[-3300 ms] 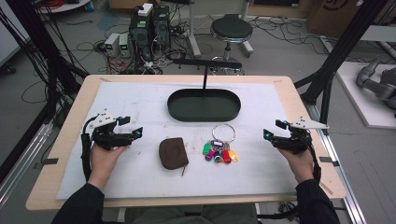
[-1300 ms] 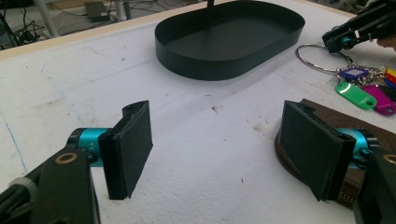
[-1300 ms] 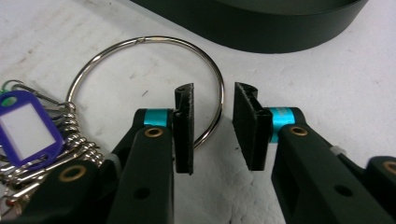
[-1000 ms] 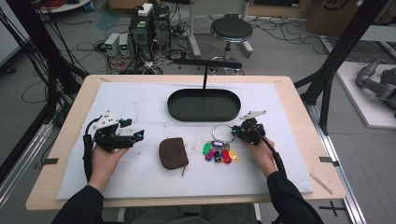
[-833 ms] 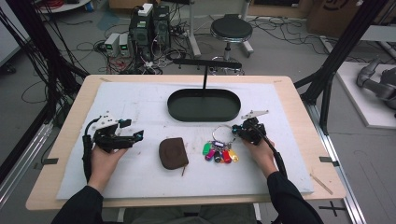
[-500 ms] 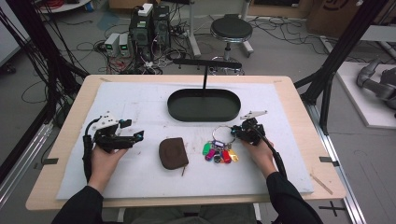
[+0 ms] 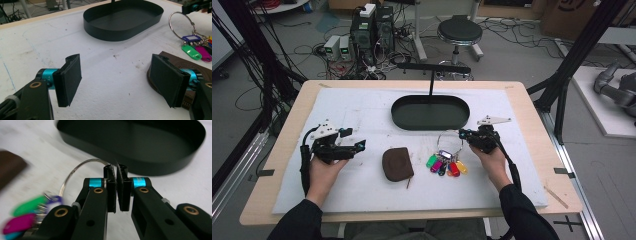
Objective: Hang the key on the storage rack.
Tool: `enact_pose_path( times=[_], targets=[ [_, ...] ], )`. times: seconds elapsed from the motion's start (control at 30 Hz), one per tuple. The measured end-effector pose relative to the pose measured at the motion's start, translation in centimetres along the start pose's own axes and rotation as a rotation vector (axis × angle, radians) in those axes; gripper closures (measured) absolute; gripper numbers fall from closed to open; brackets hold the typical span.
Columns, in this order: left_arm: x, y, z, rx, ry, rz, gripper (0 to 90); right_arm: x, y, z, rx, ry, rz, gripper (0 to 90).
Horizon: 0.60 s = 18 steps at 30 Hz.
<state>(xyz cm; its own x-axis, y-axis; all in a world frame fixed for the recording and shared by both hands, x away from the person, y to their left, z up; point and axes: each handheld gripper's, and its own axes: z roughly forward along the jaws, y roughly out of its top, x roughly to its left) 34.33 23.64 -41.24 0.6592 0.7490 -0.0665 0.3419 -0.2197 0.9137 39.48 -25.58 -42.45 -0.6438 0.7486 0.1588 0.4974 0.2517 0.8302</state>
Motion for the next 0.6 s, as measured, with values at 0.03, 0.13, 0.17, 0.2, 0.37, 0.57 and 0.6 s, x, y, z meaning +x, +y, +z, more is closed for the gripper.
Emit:
enact_pose_path(
  times=[0.03,0.13,0.17,0.2,0.37,0.57,0.6],
  targets=[
    [0.0,0.0,0.0,0.0,0.0,0.001,25.8,0.0,0.0,0.0,0.0,0.0,0.0,88.2],
    [-0.1,0.0,0.1,0.001,-0.002,0.003,25.8,0.6,0.2,-0.5,-0.043,0.07,0.021,87.9],
    [-0.1,0.1,0.1,0.001,-0.004,0.003,25.8,0.8,0.3,-0.5,-0.05,0.087,0.018,87.9],
    [-0.1,0.1,0.2,0.0,-0.006,0.007,25.8,0.9,0.3,-0.5,-0.053,0.104,0.017,87.8],
    [-0.1,0.1,0.1,-0.002,-0.006,0.006,25.8,1.4,0.3,-0.4,-0.039,0.162,0.007,87.3],
    [-0.1,0.1,0.2,-0.003,-0.01,0.007,25.8,1.5,0.2,-0.1,0.003,0.17,-0.001,85.2],
    [-0.1,0.1,0.2,-0.002,-0.01,0.007,25.8,1.5,0.2,-0.1,0.013,0.166,-0.004,85.8]
  ],
)
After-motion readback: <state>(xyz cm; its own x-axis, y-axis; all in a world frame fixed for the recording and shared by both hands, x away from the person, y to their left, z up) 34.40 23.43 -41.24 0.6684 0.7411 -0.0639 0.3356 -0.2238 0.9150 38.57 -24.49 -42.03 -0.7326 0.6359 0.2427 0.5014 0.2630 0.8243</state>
